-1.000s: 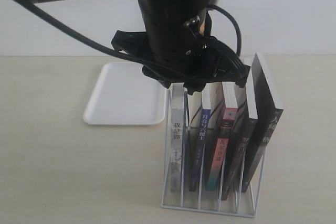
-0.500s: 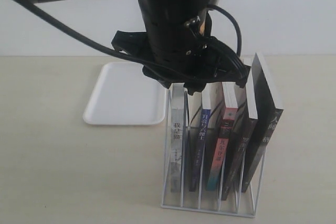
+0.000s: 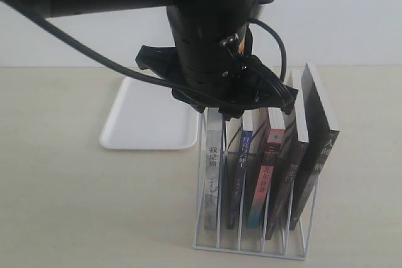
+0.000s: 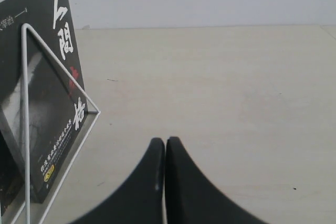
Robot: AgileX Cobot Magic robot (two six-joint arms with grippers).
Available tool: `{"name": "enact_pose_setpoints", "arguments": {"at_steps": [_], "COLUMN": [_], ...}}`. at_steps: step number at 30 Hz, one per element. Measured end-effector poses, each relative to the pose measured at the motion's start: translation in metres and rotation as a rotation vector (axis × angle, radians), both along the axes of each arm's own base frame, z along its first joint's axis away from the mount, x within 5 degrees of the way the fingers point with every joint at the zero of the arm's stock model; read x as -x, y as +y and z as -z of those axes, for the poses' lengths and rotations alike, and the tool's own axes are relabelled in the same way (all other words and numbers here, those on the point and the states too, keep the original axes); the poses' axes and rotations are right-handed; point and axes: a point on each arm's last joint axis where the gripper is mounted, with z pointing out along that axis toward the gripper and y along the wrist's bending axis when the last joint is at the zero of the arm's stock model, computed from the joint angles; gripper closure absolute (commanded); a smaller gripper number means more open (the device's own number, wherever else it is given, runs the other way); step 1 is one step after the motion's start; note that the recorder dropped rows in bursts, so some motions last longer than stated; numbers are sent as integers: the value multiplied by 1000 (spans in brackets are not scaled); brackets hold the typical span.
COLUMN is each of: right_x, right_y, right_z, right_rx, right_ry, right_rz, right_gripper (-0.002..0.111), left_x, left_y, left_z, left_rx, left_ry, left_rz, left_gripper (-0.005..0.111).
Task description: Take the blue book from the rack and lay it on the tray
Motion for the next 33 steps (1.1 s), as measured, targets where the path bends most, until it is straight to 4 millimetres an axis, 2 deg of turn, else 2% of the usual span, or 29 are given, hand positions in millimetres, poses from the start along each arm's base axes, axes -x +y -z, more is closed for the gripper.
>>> {"name": "enact_pose_setpoints", "arguments": {"at_steps": [8, 22, 27, 28, 33], "right_x": [0, 0, 0, 0, 0], "right_y": [0, 0, 0, 0, 0], "right_z": [0, 0, 0, 0, 0], "right_rx": [0, 0, 0, 0, 0], "right_ry": [0, 0, 0, 0, 0], "right_rz": [0, 0, 0, 0, 0], "right_gripper": [108, 108, 108, 108, 108], "left_x": [-1, 1, 6, 9, 13], "left_y": [0, 4, 12, 16, 21], "left_z": [0, -4, -24, -36, -66], "left_rx": [2, -3, 37, 65, 143], "left_ry": [-6, -12, -27, -41, -72], "left_rz": [-11, -23, -30, -32, -36], "left_gripper": [96, 97, 97, 97, 97]}}
